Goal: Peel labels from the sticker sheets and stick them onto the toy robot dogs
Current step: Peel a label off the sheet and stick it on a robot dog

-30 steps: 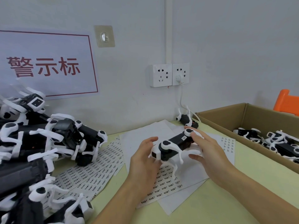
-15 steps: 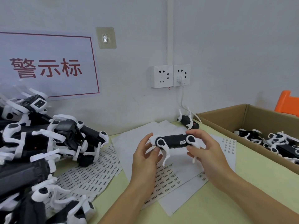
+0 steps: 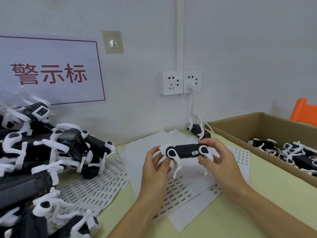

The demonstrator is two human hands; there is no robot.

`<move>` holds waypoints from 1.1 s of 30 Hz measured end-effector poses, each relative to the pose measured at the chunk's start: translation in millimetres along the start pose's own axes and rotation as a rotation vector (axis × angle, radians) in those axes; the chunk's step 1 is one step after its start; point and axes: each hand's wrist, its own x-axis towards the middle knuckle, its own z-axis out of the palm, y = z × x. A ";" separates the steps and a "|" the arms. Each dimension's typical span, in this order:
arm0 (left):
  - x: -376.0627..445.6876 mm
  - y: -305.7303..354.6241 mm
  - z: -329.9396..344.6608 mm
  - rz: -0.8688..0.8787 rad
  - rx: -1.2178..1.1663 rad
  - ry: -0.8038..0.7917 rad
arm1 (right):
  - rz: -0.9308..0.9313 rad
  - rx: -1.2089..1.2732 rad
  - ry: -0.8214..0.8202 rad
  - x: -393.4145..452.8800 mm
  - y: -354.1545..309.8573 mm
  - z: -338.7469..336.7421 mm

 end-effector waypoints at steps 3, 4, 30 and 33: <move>-2.2 3.1 1.4 -0.008 -0.050 -0.061 | -0.032 -0.012 0.007 -1.0 0.4 0.5; -3.2 4.3 2.1 -0.012 -0.056 -0.074 | -0.039 -0.016 0.011 -1.3 0.4 1.0; -10.8 13.2 1.2 0.041 0.057 -0.156 | 0.253 0.231 0.057 10.1 6.9 -4.2; -12.1 13.8 1.9 0.022 0.069 -0.235 | 0.314 0.400 0.055 12.0 9.7 -8.7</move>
